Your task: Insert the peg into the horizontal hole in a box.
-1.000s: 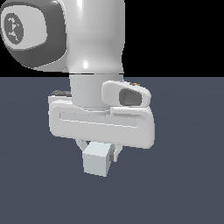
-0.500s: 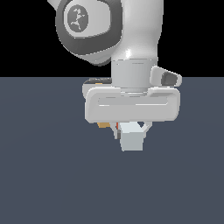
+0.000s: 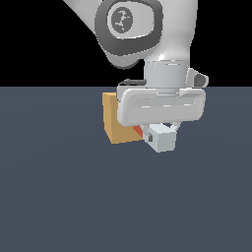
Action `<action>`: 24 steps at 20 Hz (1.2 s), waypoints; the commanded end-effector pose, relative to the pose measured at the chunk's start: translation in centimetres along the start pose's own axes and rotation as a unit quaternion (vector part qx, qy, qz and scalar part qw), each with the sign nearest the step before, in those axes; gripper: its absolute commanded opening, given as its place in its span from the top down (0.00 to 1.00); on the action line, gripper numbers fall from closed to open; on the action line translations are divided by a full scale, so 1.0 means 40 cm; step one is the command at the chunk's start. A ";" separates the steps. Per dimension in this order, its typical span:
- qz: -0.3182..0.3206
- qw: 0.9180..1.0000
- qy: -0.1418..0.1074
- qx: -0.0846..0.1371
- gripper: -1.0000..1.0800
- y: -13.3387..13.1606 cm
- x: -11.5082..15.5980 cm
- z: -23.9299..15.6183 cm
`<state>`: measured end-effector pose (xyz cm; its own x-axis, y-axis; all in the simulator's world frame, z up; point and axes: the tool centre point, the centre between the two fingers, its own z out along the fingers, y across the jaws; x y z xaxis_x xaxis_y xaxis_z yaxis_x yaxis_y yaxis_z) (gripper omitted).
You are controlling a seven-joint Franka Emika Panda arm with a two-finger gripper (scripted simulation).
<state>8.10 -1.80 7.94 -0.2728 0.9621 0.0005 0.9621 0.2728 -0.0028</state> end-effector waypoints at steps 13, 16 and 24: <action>-0.026 1.000 0.000 -0.001 1.00 0.029 0.023 -0.013; -0.026 1.000 0.000 0.000 1.00 0.027 0.024 -0.008; -0.027 1.000 0.000 -0.001 1.00 0.029 0.026 -0.014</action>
<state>8.86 -0.59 8.33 -0.3245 0.9459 0.0007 0.9459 0.3245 -0.0035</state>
